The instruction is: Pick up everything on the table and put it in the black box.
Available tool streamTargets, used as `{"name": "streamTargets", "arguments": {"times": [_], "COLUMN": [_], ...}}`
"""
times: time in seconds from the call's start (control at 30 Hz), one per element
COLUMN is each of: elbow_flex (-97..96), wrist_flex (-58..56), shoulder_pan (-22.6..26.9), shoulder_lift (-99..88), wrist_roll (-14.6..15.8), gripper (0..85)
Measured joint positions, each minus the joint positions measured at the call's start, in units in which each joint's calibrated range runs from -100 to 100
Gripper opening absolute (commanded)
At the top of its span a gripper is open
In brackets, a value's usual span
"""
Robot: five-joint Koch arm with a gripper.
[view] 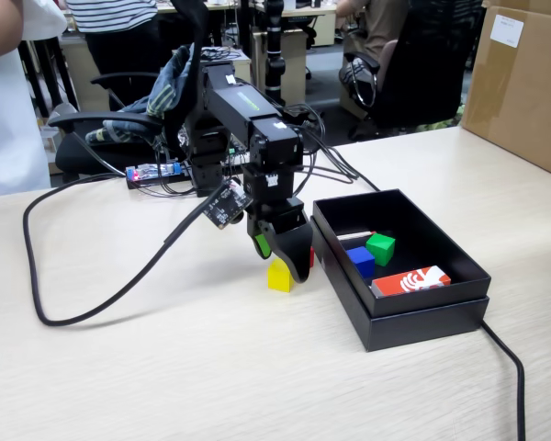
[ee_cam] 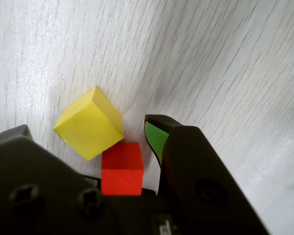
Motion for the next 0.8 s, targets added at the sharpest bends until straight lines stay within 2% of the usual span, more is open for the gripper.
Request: {"name": "streamTargets", "arguments": {"times": [0.1, 0.23, 0.27, 0.47, 0.6, 0.77, 0.8], "elbow_flex": [1.64, 1.92, 2.74, 3.10, 3.74, 11.68, 15.88], "wrist_flex": [0.00, 0.00, 0.08, 0.08, 0.08, -0.08, -0.08], "shoulder_pan": [0.00, 0.05, 0.00, -0.10, 0.20, 3.13, 5.13], "shoulder_lift": [1.17, 2.33, 2.59, 1.55, -9.32, -19.16, -19.42], "wrist_roll": [0.34, 1.37, 1.71, 2.39, 2.44, 2.59, 2.59], "gripper": [32.6, 11.3, 9.4, 9.0, 8.8, 8.1, 8.1]}}
